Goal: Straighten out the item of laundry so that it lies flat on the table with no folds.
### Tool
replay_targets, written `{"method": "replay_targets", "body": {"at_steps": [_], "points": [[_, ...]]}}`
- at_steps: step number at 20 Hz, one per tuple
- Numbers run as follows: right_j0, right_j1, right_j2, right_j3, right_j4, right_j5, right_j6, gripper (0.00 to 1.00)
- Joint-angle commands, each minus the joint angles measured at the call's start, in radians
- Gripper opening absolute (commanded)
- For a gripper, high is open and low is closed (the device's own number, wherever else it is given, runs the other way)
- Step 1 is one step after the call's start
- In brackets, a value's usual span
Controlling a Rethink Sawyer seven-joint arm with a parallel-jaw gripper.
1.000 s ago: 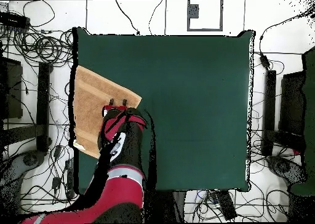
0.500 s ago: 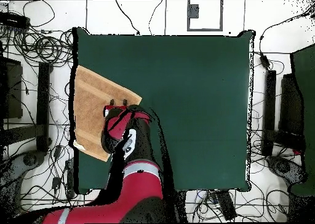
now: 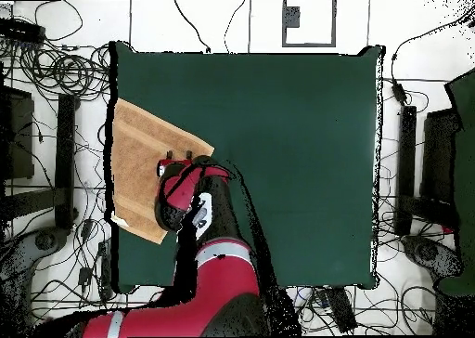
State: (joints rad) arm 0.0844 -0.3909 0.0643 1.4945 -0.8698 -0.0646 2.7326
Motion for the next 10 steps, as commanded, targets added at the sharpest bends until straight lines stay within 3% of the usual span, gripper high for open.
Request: {"method": "replay_targets", "body": {"at_steps": [1,5,10], "points": [[-0.005,0.095,0.069,0.146,-0.13,0.238,-0.258,1.0],[0.01,0.079,0.073,0.144,-0.156,0.304,-0.316,1.0],[0.029,0.079,0.063,0.134,-0.206,0.296,-0.305,1.0]]}}
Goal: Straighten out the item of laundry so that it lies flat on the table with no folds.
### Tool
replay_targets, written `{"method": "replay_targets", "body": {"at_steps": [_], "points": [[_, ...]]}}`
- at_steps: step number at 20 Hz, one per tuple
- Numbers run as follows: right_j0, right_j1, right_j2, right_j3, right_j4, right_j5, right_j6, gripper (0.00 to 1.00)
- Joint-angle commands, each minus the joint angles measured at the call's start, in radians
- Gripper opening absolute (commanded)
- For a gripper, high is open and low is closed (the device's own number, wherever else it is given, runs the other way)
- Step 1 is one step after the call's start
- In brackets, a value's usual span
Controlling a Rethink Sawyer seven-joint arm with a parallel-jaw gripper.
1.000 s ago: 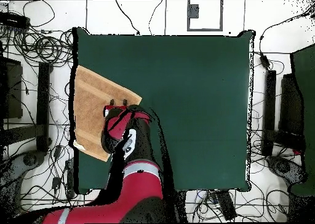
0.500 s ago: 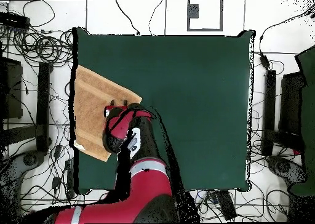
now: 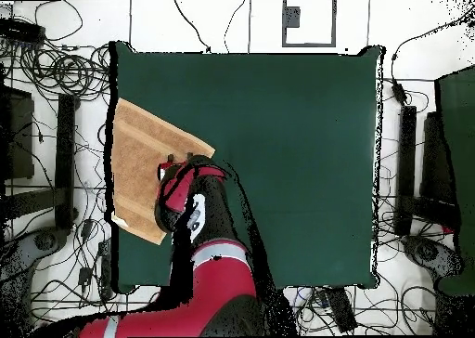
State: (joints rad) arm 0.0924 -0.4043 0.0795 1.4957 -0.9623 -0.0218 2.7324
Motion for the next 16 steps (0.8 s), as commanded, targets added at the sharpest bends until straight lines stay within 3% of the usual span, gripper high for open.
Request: {"method": "replay_targets", "body": {"at_steps": [1,4,7,10,16], "points": [[0.028,0.092,0.043,0.128,-0.12,0.253,-0.299,1.0],[0.056,0.114,0.014,0.112,-0.133,0.218,-0.224,1.0],[0.123,0.166,-0.062,0.077,-0.131,0.113,-0.076,1.0],[0.174,0.21,-0.13,0.055,-0.11,0.026,0.004,1.0],[0.192,0.233,-0.173,0.056,-0.072,-0.033,0.011,1.0]]}}
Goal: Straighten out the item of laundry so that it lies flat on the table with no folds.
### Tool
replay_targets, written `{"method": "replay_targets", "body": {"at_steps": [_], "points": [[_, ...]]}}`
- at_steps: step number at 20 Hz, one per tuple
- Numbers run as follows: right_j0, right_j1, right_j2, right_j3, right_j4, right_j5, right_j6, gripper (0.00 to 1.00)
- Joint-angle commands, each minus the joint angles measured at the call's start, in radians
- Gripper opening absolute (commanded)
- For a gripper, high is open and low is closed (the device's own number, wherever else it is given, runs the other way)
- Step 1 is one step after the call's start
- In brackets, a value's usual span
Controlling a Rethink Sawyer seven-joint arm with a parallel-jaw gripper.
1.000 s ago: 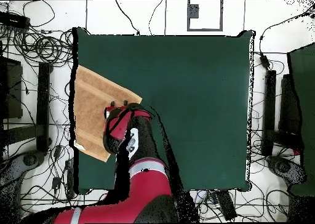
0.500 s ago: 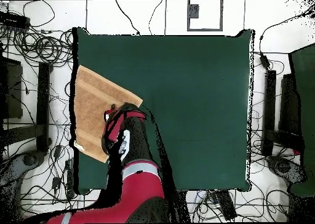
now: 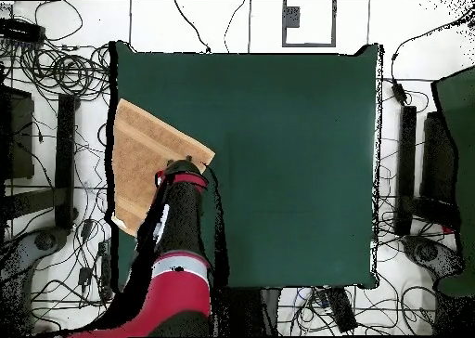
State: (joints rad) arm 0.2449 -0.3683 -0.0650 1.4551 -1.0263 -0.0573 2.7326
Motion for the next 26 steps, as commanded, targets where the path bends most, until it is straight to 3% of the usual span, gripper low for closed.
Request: {"method": "replay_targets", "body": {"at_steps": [1,6,12,16,26], "points": [[0.032,0.193,-0.021,0.1,-0.008,0.01,0.004,1.0],[0.029,0.197,-0.022,0.099,0.004,0.011,-0.001,1.0],[0.074,0.218,-0.09,0.091,0.04,-0.046,0.024,1.0],[0.186,0.298,-0.261,0.062,0.174,-0.193,0.048,1.0],[0.231,0.332,-0.344,0.075,0.339,-0.157,0.056,1.0]]}}
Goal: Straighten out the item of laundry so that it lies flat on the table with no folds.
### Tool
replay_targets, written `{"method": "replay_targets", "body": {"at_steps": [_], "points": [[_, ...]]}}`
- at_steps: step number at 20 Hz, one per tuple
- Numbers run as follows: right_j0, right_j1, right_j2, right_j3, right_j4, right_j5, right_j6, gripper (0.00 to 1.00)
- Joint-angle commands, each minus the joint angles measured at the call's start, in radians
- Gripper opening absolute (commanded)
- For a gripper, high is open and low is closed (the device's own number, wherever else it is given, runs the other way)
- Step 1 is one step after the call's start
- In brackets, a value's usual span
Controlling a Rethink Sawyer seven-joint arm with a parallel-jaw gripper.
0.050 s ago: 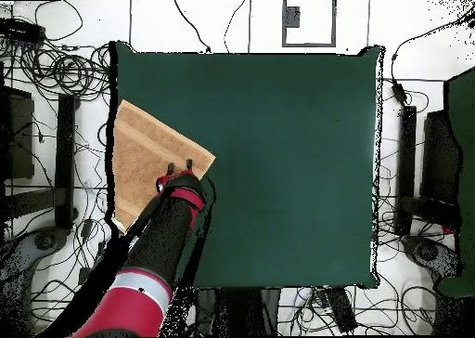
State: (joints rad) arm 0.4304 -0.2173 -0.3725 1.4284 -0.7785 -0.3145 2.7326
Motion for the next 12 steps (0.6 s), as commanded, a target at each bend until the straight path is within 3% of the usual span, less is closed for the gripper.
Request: {"method": "replay_targets", "body": {"at_steps": [1,12], "points": [[0.05,0.184,-0.044,0.104,0.113,0.103,0.061,1.0],[0.039,0.187,-0.058,0.123,0.165,0.023,0.024,1.0]]}}
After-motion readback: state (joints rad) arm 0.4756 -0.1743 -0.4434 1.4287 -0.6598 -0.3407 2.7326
